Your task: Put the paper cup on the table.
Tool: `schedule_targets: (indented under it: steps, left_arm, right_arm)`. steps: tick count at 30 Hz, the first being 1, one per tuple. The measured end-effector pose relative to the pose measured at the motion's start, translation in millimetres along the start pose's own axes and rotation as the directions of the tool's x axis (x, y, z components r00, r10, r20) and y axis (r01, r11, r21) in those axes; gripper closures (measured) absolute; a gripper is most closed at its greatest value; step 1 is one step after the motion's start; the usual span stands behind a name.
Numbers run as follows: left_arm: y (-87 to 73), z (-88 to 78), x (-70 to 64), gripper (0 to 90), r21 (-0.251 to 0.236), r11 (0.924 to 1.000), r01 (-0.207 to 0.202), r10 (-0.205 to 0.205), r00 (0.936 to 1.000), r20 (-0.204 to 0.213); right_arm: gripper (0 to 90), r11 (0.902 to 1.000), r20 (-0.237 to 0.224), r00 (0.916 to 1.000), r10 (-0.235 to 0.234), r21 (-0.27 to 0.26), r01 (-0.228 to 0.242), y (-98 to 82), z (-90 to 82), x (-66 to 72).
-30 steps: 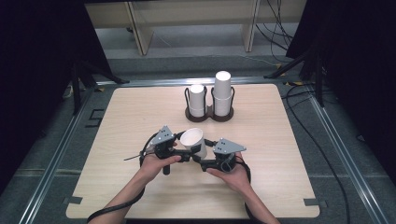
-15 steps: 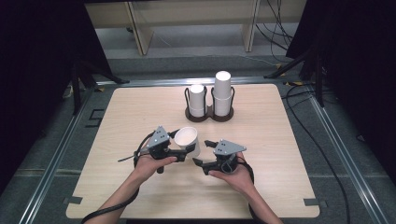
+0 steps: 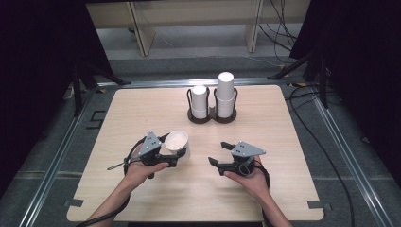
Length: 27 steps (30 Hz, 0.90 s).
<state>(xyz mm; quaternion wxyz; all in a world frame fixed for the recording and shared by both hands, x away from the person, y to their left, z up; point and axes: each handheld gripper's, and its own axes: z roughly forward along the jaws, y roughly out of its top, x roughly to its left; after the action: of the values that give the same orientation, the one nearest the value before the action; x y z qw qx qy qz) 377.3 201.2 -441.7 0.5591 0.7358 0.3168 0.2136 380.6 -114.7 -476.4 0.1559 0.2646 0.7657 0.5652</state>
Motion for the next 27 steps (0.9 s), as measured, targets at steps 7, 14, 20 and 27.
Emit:
schedule_targets:
  steps: [7, 14, 20, 27]
  left_arm:
    - [-7.4, -8.1, 6.2, 19.3, 0.015, 0.9999, 0.003, -0.003, 0.9996, -0.029]
    - [-17.2, -15.6, 9.8, 19.2, 0.037, 0.9993, 0.010, -0.008, 0.9983, -0.059]
    - [-23.2, -20.7, 13.7, 19.2, 0.036, 0.9993, -0.003, 0.006, 0.9976, -0.069]
    - [-28.7, -20.8, 14.0, 18.7, 0.043, 0.9991, 0.005, -0.002, 0.9975, -0.070]
  right_arm:
    - [23.3, 1.0000, 0.047, 0.9989, 0.003, -0.005, -0.002, -6.6, -8.8, -2.6]
    - [23.4, 0.9987, 0.042, 0.9979, 0.050, -0.003, -0.050, -9.6, -10.6, -2.8]
    - [23.5, 0.9996, 0.035, 0.9991, 0.021, -0.020, -0.021, -10.6, -7.7, -4.4]
    - [23.6, 0.9998, 0.049, 0.9987, 0.017, 0.006, -0.018, -12.3, -7.5, -4.2]
